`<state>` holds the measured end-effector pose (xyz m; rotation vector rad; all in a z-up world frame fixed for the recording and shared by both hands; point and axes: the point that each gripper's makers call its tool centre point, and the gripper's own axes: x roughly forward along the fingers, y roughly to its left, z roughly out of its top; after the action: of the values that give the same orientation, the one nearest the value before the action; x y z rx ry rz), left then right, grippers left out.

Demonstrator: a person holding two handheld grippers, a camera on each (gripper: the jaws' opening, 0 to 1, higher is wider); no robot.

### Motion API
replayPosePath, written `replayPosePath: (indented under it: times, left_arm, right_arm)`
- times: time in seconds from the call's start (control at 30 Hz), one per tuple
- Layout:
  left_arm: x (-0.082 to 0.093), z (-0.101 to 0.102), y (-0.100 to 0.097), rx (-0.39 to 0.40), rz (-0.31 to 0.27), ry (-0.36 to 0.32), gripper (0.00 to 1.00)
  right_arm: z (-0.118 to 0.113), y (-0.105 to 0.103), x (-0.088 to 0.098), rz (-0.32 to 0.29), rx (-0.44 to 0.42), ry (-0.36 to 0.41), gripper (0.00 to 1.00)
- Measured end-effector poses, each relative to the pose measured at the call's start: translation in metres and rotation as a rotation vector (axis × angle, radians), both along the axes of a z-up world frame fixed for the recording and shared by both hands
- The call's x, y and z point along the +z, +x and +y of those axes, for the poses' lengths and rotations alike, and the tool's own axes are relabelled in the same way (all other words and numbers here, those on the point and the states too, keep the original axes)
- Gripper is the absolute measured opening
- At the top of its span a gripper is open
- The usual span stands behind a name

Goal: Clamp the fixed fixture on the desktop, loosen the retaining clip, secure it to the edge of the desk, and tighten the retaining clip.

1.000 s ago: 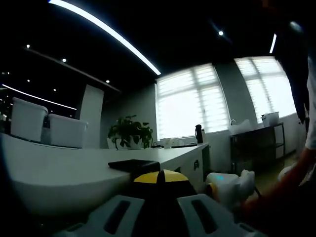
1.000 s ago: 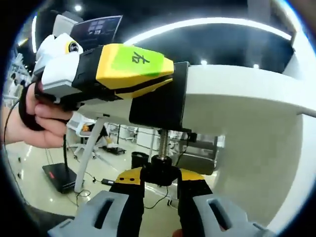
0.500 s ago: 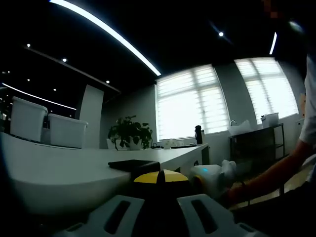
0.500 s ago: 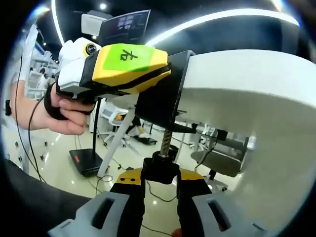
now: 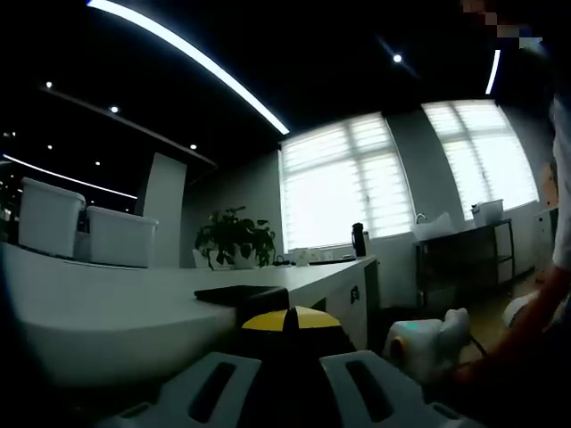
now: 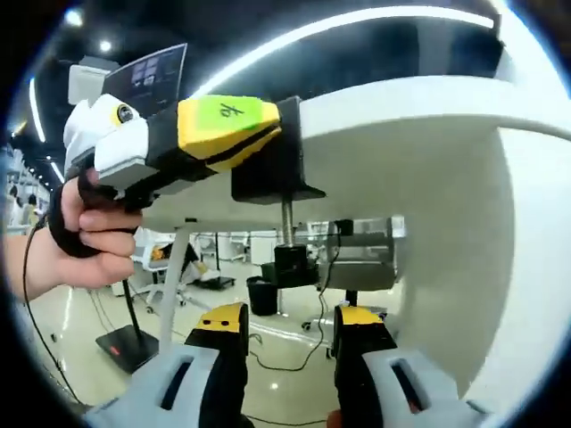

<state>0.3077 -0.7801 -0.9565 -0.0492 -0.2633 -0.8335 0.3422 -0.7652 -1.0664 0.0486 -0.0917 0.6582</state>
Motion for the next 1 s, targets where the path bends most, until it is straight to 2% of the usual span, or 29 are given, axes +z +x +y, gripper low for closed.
replayPosePath:
  times: [0.03,0.07,0.1,0.17,0.27,0.33,0.4,0.47,0.57,0.67,0.7,0.73,0.77,0.83,1.0]
  left_arm:
    - [0.0,0.0,0.0,0.001,0.0,0.001,0.02]
    - [0.0,0.001,0.0,0.002,0.0,0.001,0.02]
    - [0.0,0.001,0.0,0.002,0.001,0.002,0.02]
    - [0.0,0.001,0.0,0.0,0.002,0.003,0.02]
    - [0.0,0.002,0.0,0.002,0.002,0.006,0.02]
    - [0.0,0.002,0.0,0.003,0.002,0.004,0.02]
    - [0.0,0.002,0.0,0.005,0.002,0.003,0.02]
    - [0.0,0.002,-0.001,0.008,-0.001,0.004,0.02]
    - [0.0,0.002,-0.001,0.005,0.0,0.001,0.02]
    - [-0.001,0.002,-0.001,0.003,0.0,-0.001,0.02]
    - [-0.001,0.003,-0.001,0.004,0.001,-0.001,0.02]
    - [-0.001,0.003,-0.001,0.003,0.001,0.001,0.02]
    - [-0.001,0.003,-0.001,0.003,0.0,0.0,0.02]
    - [-0.001,0.003,0.0,0.0,0.002,-0.004,0.02]
    - [-0.001,0.003,0.0,-0.004,0.004,-0.009,0.02]
  right_arm:
    - [0.0,-0.006,0.003,-0.006,-0.051,-0.019,0.36]
    - [-0.009,-0.007,0.009,-0.023,-0.14,-0.03,0.36]
    - [-0.013,-0.009,0.017,-0.057,-0.193,-0.037,0.35]
    - [-0.005,-0.017,0.025,-0.064,-0.203,-0.038,0.33]
    - [-0.005,-0.014,0.028,-0.083,-0.263,-0.114,0.35]
    - [-0.004,-0.012,0.031,-0.082,-0.286,-0.088,0.35]
    - [0.002,-0.011,0.032,-0.054,-0.261,-0.03,0.35]
    - [0.004,-0.005,0.032,-0.071,-0.282,-0.06,0.35]
    - [0.007,0.0,0.036,-0.099,-0.291,-0.068,0.32]
    - [-0.002,0.005,0.042,-0.132,-0.327,-0.074,0.13]
    - [0.0,0.006,0.047,-0.164,-0.305,-0.088,0.12]
    - [-0.003,0.006,0.043,-0.137,-0.306,-0.073,0.12]
    - [-0.002,0.002,0.043,-0.14,-0.273,-0.065,0.12]
    - [0.0,-0.001,0.043,-0.17,-0.236,-0.104,0.12]
    - [0.0,-0.005,0.043,-0.186,-0.197,-0.148,0.12]
